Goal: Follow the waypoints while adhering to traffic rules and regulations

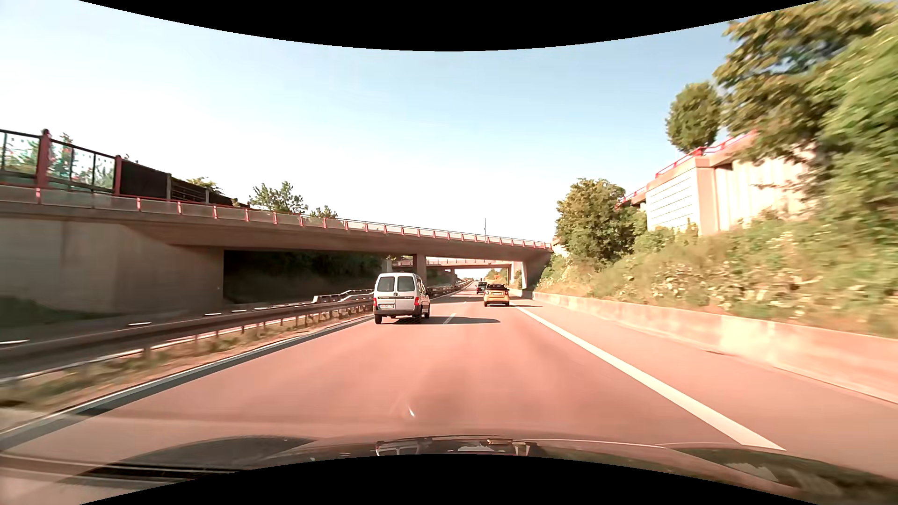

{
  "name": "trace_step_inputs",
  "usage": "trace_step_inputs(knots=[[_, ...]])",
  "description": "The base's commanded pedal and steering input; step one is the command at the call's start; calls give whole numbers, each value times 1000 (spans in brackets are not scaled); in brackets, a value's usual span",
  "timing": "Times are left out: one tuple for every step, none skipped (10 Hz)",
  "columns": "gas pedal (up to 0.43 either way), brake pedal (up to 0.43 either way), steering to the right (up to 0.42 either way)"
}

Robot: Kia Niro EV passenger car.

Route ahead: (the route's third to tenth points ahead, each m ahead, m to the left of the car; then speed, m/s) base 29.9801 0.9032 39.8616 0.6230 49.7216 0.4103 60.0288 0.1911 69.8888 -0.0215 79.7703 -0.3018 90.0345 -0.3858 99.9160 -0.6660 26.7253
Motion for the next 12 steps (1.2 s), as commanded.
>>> trace_step_inputs(knots=[[299,6,-4],[299,6,-4],[311,6,-4],[311,6,-5],[319,6,-4],[319,6,-4],[319,6,-4],[319,6,-4],[319,6,-4],[319,6,-3],[319,6,-3],[311,6,-2]])
